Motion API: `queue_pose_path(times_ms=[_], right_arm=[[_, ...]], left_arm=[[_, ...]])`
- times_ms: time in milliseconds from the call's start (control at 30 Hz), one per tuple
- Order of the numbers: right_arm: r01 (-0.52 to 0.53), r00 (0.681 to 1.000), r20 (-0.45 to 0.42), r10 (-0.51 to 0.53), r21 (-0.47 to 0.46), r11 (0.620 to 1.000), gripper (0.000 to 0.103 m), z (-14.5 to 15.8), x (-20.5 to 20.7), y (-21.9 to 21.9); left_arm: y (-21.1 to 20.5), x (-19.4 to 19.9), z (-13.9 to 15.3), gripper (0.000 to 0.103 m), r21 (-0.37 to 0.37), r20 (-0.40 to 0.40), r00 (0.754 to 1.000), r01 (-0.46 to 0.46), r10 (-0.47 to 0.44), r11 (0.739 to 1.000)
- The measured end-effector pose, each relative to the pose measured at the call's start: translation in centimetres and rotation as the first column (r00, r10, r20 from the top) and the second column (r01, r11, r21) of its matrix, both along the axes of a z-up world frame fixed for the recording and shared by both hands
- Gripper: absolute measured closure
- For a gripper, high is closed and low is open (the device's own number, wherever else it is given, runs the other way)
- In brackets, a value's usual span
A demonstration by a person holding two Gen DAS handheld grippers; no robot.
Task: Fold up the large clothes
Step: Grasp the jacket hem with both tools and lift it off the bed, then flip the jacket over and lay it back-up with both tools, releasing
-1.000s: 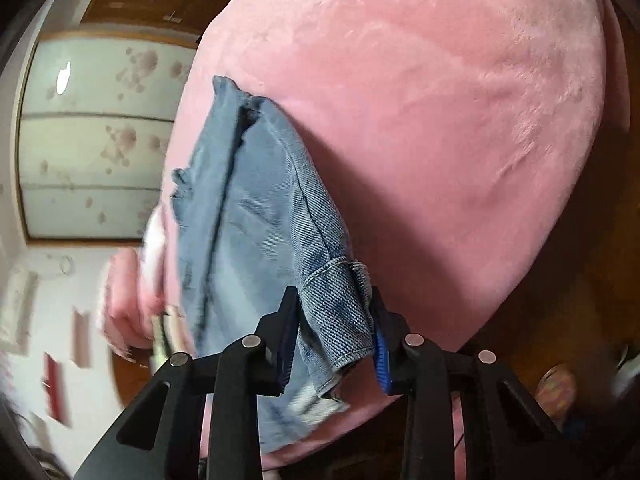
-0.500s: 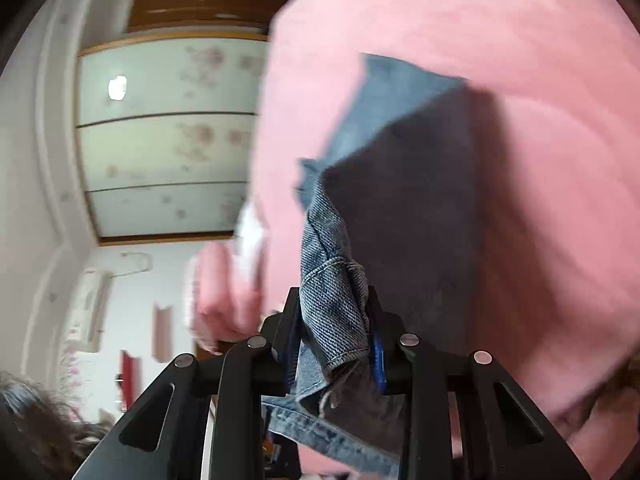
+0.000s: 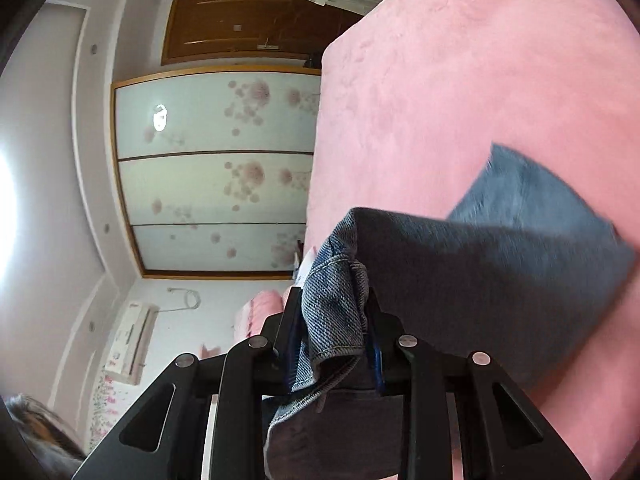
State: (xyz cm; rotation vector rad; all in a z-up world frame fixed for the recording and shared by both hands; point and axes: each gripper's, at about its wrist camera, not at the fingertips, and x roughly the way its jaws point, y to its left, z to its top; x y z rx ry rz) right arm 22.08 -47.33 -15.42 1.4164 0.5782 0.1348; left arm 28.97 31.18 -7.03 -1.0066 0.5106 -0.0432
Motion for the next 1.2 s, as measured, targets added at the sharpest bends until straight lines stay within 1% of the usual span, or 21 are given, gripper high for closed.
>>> queue_pose_path(times_ms=[133, 233, 267, 300, 367, 400, 467, 500, 567, 633, 667, 733, 767, 833, 867, 933, 967, 1067, 1100, 1133, 1200], right_arm=[[-0.02, 0.997, -0.071, 0.019, -0.019, 1.0, 0.076, -2.1, 5.1, -1.3], [-0.054, 0.99, -0.133, 0.041, -0.102, 0.993, 0.076, -4.3, 9.3, -1.8], [-0.075, 0.983, -0.176, 0.051, -0.13, 0.989, 0.076, -5.5, 11.4, -1.7], [-0.088, 0.977, -0.205, 0.056, -0.147, 0.985, 0.076, -6.3, 12.4, -1.3], [-0.114, 0.957, -0.283, 0.062, -0.17, 0.979, 0.075, -8.1, 14.9, -0.7], [-0.134, 0.938, -0.342, 0.058, -0.201, 0.97, 0.075, -8.7, 16.2, -0.2], [-0.186, 0.91, -0.411, 0.06, -0.274, 0.944, 0.07, -9.1, 18.1, 1.0], [-0.19, 0.907, -0.417, 0.051, -0.298, 0.935, 0.068, -9.2, 18.5, 1.1], [-0.175, 0.921, -0.388, 0.029, -0.345, 0.922, 0.057, -8.1, 19.0, 1.6], [-0.166, 0.935, -0.354, 0.018, -0.394, 0.904, 0.057, -6.7, 19.1, 2.0], [-0.174, 0.938, -0.347, 0.013, -0.438, 0.882, 0.057, -5.7, 19.5, 2.4], [-0.201, 0.944, -0.327, 0.039, -0.479, 0.854, 0.057, -3.9, 18.9, 3.7], [-0.235, 0.945, -0.319, 0.078, -0.492, 0.838, 0.057, -3.3, 18.9, 4.6], [-0.312, 0.933, -0.321, 0.164, -0.49, 0.814, 0.057, -2.7, 19.2, 5.5], [-0.389, 0.91, -0.333, 0.245, -0.487, 0.782, 0.057, -3.0, 18.8, 6.9], [-0.499, 0.861, -0.375, 0.343, -0.497, 0.71, 0.057, -3.2, 18.3, 10.0], [-0.564, 0.824, -0.41, 0.391, -0.524, 0.638, 0.061, -3.6, 17.4, 12.1], [-0.654, 0.755, -0.473, 0.454, -0.585, 0.479, 0.063, -4.8, 14.1, 16.9], [-0.677, 0.733, -0.491, 0.47, -0.587, 0.443, 0.063, -5.7, 13.3, 17.6], [-0.698, 0.712, -0.513, 0.48, -0.589, 0.406, 0.064, -6.2, 12.7, 18.7], [-0.7, 0.7, -0.543, 0.463, -0.649, 0.298, 0.066, -7.0, 10.9, 20.6]], left_arm=[[-0.6, 6.4, -2.9, 0.094, 0.088, -0.091, 0.994, -0.049, 0.057, 0.995], [-0.9, 9.9, -6.5, 0.095, 0.103, -0.164, 0.983, -0.064, 0.081, 0.993], [-1.1, 11.3, -7.7, 0.094, 0.128, -0.196, 0.976, -0.065, 0.09, 0.99], [-1.4, 12.9, -8.9, 0.094, 0.167, -0.235, 0.967, -0.059, 0.098, 0.984], [-1.7, 14.9, -10.9, 0.094, 0.198, -0.298, 0.95, -0.034, 0.093, 0.98], [-1.7, 16.3, -11.9, 0.093, 0.198, -0.356, 0.931, -0.005, 0.077, 0.98], [-1.9, 17.1, -13.3, 0.084, 0.175, -0.427, 0.902, 0.014, 0.063, 0.984], [-1.8, 17.4, -13.3, 0.08, 0.158, -0.426, 0.903, 0.008, 0.061, 0.987], [-2.1, 17.3, -12.3, 0.072, 0.176, -0.38, 0.923, 0.013, 0.056, 0.984], [-2.9, 17.1, -10.6, 0.041, 0.242, -0.358, 0.932, 0.042, 0.049, 0.969], [-3.6, 16.7, -9.7, 0.035, 0.267, -0.343, 0.938, 0.054, 0.042, 0.962], [-5.3, 15.6, -8.4, 0.033, 0.289, -0.318, 0.948, 0.109, -0.012, 0.951], [-6.3, 15.2, -8.4, 0.033, 0.29, -0.335, 0.941, 0.153, -0.049, 0.945], [-8.3, 14.5, -9.1, 0.033, 0.286, -0.403, 0.909, 0.235, -0.106, 0.929], [-9.5, 14.0, -9.7, 0.033, 0.283, -0.433, 0.892, 0.273, -0.131, 0.919], [-11.5, 12.6, -10.9, 0.034, 0.305, -0.469, 0.872, 0.31, -0.141, 0.9], [-12.6, 11.6, -11.6, 0.035, 0.322, -0.491, 0.859, 0.337, -0.148, 0.885], [-14.8, 9.6, -14.0, 0.047, 0.334, -0.563, 0.804, 0.433, -0.191, 0.837], [-15.2, 8.9, -14.7, 0.052, 0.342, -0.578, 0.791, 0.456, -0.199, 0.822], [-15.6, 8.1, -15.4, 0.053, 0.357, -0.594, 0.776, 0.491, -0.213, 0.795], [-16.4, 6.5, -16.7, 0.053, 0.396, -0.606, 0.762, 0.536, -0.227, 0.745]])
